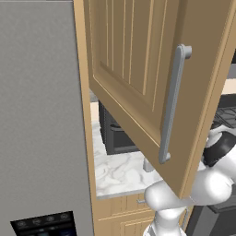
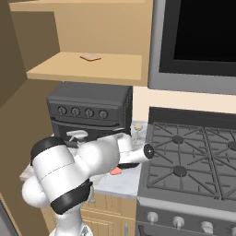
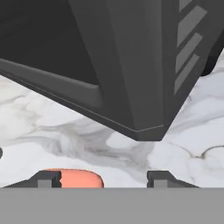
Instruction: Pick the bar soap and spray from the cabinet and place them on the counter.
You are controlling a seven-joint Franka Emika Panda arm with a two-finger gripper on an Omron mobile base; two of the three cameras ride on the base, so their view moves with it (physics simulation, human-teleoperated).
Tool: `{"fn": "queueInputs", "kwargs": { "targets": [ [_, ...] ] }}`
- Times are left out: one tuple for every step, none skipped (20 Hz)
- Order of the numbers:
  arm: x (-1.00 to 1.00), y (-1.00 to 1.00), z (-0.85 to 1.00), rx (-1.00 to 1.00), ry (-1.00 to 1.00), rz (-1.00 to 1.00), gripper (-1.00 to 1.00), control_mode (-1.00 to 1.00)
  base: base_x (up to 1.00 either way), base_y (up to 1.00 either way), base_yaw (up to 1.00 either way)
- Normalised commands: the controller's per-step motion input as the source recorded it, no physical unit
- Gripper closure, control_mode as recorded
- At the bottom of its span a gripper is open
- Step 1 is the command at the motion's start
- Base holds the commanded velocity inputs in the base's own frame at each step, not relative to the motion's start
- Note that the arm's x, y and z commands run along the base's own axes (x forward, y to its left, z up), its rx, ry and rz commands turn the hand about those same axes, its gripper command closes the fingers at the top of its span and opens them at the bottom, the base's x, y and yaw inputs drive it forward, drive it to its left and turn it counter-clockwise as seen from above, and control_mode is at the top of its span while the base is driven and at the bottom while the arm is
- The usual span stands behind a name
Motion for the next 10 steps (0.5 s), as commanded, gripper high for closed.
{"fn": "queueInputs", "kwargs": {
  "targets": [
    [-0.03,-0.01,0.00,0.00,0.00,0.00,-1.00,-1.00,0.00,0.00,0.00],
    [-0.11,-0.02,0.08,0.00,0.00,0.00,-1.00,-1.00,0.00,0.00,0.00],
    [-0.21,-0.11,0.20,0.00,-0.01,0.00,-1.00,-1.00,0.00,0.00,0.00],
    [-0.28,-0.09,0.33,0.00,-0.04,0.00,-1.00,-1.00,0.00,0.00,0.00],
    [-0.31,-0.09,0.37,0.00,-0.03,0.00,-1.00,-1.00,0.00,0.00,0.00],
    [-0.35,-0.09,0.40,0.00,-0.04,0.00,-1.00,-1.00,0.00,0.00,0.00],
    [-0.35,-0.06,0.42,0.00,-0.04,0.00,-1.00,-1.00,0.00,0.00,0.00],
    [-0.36,-0.01,0.43,0.00,-0.05,0.00,-1.00,-1.00,0.00,0.00,0.00],
    [-0.34,0.00,0.48,0.00,-0.05,0.00,-1.00,-1.00,0.00,0.00,0.00],
    [-0.35,0.00,0.49,0.00,-0.05,0.00,-1.00,-1.00,0.00,0.00,0.00]
  ]
}}
